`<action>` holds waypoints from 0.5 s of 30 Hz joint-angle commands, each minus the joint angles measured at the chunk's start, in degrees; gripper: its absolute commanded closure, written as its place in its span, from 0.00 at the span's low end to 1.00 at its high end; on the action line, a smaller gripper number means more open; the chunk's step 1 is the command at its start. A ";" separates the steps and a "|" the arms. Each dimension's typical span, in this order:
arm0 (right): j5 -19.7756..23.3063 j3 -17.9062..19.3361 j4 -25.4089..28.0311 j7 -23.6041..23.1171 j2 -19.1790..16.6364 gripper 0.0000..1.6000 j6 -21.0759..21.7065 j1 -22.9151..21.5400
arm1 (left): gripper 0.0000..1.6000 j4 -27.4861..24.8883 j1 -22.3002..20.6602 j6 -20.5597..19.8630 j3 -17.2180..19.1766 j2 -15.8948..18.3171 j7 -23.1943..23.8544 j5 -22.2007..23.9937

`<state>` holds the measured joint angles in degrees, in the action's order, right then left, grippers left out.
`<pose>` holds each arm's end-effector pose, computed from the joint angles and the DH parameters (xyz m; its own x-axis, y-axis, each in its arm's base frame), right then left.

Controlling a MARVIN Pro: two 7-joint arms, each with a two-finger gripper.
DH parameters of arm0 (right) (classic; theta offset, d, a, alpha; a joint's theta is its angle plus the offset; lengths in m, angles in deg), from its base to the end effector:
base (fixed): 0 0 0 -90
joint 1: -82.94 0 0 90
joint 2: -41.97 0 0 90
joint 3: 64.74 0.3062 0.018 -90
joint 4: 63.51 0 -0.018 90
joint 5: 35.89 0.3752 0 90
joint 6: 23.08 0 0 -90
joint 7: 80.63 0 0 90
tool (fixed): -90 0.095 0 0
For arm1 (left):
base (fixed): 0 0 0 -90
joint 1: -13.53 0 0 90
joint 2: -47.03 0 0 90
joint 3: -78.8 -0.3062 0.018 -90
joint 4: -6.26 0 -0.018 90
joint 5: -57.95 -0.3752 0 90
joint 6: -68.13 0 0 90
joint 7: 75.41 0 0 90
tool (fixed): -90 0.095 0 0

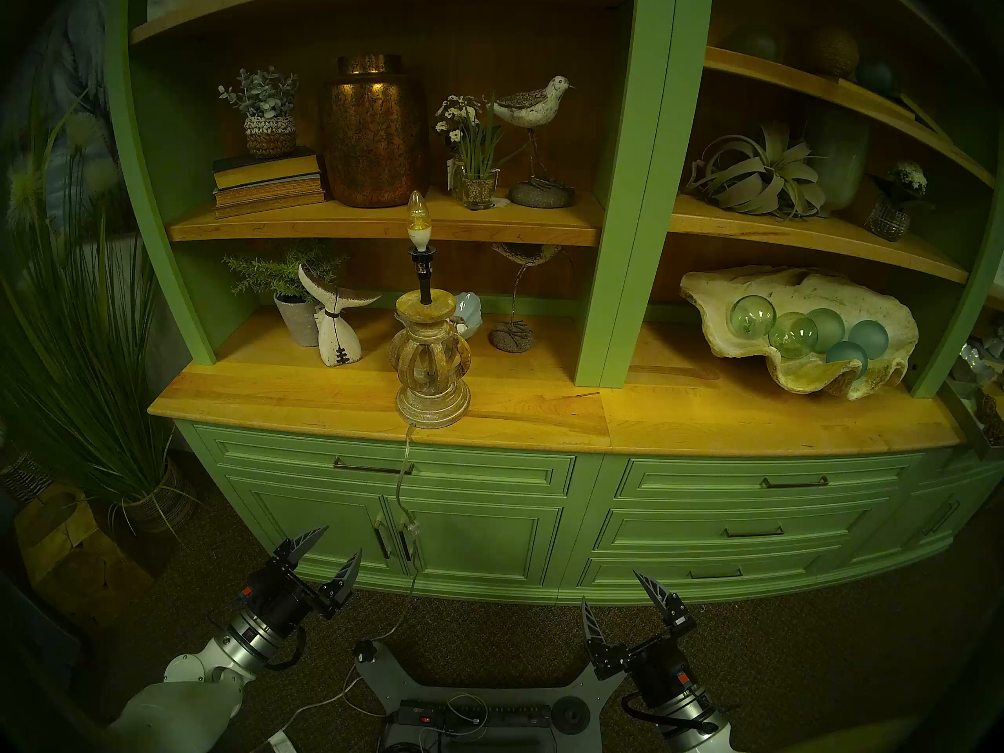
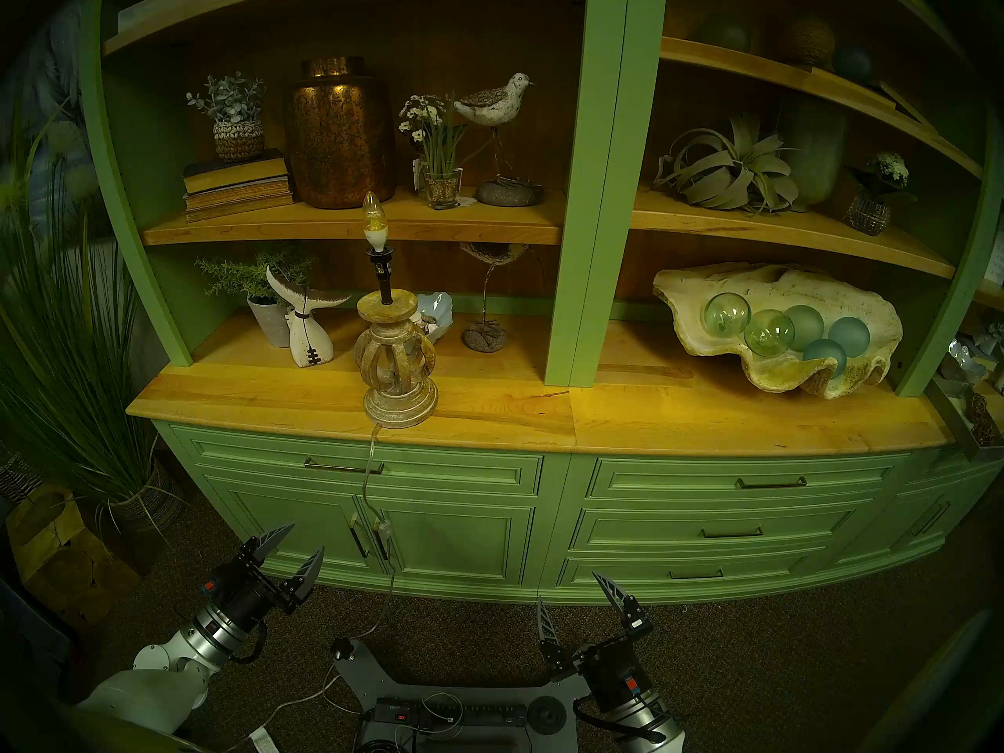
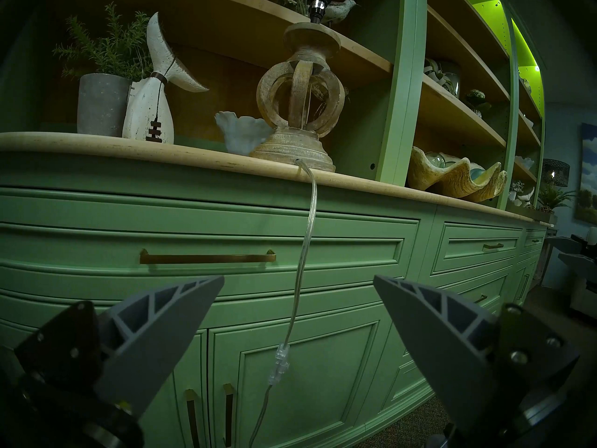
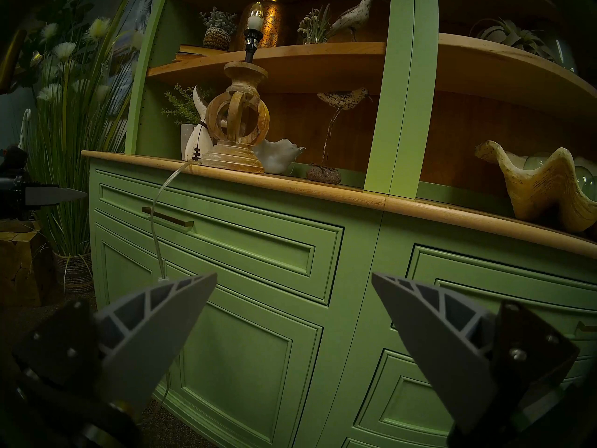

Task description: Grab cable and switch light on

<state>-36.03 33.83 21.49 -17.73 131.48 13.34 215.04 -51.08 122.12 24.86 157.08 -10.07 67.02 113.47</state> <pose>0.1355 -0.0260 -0.5177 -0.1072 0.1188 0.9871 0.3587 -0.9213 0.1499 0.2313 0.1815 -0.5481 0.0368 0.1425 0.9891 -0.5028 -0.8528 0.1415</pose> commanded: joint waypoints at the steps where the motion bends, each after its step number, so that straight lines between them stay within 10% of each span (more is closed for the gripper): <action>1: 0.04 0.01 1.27 0.01 0.00 0.00 -0.19 -0.05 | 0.00 -0.73 -0.30 0.12 0.19 0.02 -0.01 0.13; 15: 0.08 0.00 1.08 0.00 -0.02 0.00 -0.30 -0.16 | 0.00 8.45 -7.97 -6.82 -1.47 2.09 10.38 2.26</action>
<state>-36.03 33.83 21.41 -17.74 131.48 13.35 215.04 -45.10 120.01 19.94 155.80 -9.24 74.71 115.73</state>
